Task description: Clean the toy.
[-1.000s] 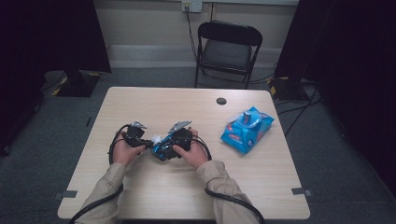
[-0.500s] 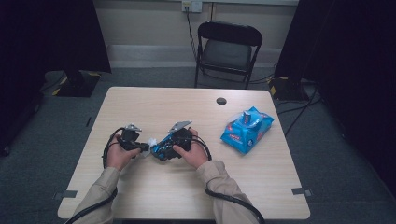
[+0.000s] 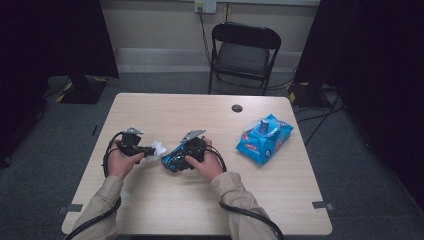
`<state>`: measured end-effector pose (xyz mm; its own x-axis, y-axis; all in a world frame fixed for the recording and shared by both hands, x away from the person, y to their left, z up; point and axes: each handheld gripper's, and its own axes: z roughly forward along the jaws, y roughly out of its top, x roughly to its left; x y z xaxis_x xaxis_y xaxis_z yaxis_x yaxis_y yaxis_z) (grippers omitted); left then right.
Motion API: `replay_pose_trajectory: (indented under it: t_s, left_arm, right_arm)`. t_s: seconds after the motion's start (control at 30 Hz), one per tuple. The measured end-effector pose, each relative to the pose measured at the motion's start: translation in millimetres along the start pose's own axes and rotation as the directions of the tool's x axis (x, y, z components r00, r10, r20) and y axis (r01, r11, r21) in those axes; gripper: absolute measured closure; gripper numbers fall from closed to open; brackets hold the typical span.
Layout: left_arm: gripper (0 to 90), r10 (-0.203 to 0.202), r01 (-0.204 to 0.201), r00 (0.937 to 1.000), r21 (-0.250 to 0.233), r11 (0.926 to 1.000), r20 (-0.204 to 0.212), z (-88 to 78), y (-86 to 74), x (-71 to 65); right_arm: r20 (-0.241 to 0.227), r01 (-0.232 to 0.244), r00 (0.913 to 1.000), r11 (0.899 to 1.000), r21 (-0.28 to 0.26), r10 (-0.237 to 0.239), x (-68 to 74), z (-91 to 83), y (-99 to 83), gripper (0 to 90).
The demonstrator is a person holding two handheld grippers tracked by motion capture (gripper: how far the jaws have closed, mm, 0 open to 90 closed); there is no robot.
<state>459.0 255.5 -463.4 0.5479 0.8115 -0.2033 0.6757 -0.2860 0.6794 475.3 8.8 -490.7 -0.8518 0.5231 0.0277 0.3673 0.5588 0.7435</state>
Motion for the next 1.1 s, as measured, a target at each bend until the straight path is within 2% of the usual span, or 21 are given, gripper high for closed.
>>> replay_pose_trajectory:
  t_s: [0.17, 0.27, 0.3, 0.33, 0.37, 0.47, 0.57, 0.63, 0.67, 0.73, 1.0, 1.07, 1.1]
  left_arm:
    - [84.1, 0.004, -0.004, 1.0, 0.004, 1.0, 0.001, 12.0, 13.9, -3.1]
    - [84.0, 0.02, -0.02, 0.9998, 0.031, 0.9993, 0.005, 29.7, 26.6, -8.2]
    - [84.0, 0.02, -0.02, 0.9998, 0.031, 0.9993, 0.005, 29.7, 26.6, -8.2]
    - [84.0, 0.028, -0.029, 0.9996, 0.049, 0.9984, 0.009, 39.1, 32.6, -10.7]
    - [83.9, 0.028, -0.029, 0.9996, 0.049, 0.9984, 0.009, 39.1, 32.6, -10.7]
    - [83.6, 0.033, -0.033, 0.9994, 0.056, 0.9979, -0.005, 56.8, 40.9, -15.2]
    - [83.3, 0.029, -0.028, 0.9995, 0.06, 0.9978, -0.01, 64.6, 43.0, -17.4]
    - [82.8, 0.019, -0.018, 0.9996, 0.053, 0.9985, -0.023, 75.3, 43.6, -20.1]
    - [82.8, 0.001, 0.0, 0.9998, 0.039, 0.9993, -0.022, 79.0, 43.4, -21.2]
    - [82.0, 0.004, -0.003, 0.9999, 0.033, 0.9994, -0.011, 85.2, 44.4, -22.8]
    - [81.0, 0.031, -0.031, 0.9994, 0.045, 0.9985, -0.012, 95.9, 51.6, -28.9]
    - [81.4, 0.065, -0.064, 0.9975, 0.052, 0.9966, -0.028, 97.9, 53.2, -31.8]
    - [81.6, 0.065, -0.064, 0.9975, 0.052, 0.9966, -0.028, 97.9, 53.2, -31.8]
  right_arm:
    - [-0.001, -0.001, 1.0, 1.0, -0.009, 0.001, -0.1, -0.1, -1.1, 0.0]
    - [-0.002, 0.001, 1.0, 1.0, -0.012, -0.001, -0.4, -0.1, -1.4, 0.0]
    - [-0.002, 0.0, 1.0, 1.0, -0.014, 0.0, -0.4, -0.1, -1.7, 0.0]
    - [-0.002, 0.0, 1.0, 1.0, -0.014, 0.0, -0.4, 0.0, -1.6, 0.0]
    - [-0.002, 0.0, 1.0, 1.0, -0.014, 0.0, -0.4, 0.0, -1.6, 0.0]
    - [-0.004, 0.002, 1.0, 1.0, -0.013, -0.002, -0.9, -0.1, -1.6, 0.0]
    - [-0.003, 0.003, 1.0, 1.0, -0.016, -0.003, -1.3, -0.1, -1.9, 0.0]
    - [-0.002, 0.003, 1.0, 1.0, -0.021, -0.003, -1.5, -0.2, -2.6, 0.0]
    - [-0.001, 0.003, 1.0, 1.0, -0.022, -0.003, -1.4, -0.3, -2.8, 0.0]
    - [-0.001, 0.001, 1.0, 1.0, -0.023, -0.001, -1.3, -0.3, -3.0, 0.0]
    - [0.002, -0.004, 1.0, 1.0, -0.03, 0.004, -0.5, -0.1, -3.7, 0.0]
    - [0.003, -0.004, 1.0, 1.0, -0.031, 0.004, -0.6, -0.1, -3.6, 0.0]
    - [0.003, -0.004, 1.0, 1.0, -0.031, 0.004, -0.6, -0.1, -3.6, 0.0]
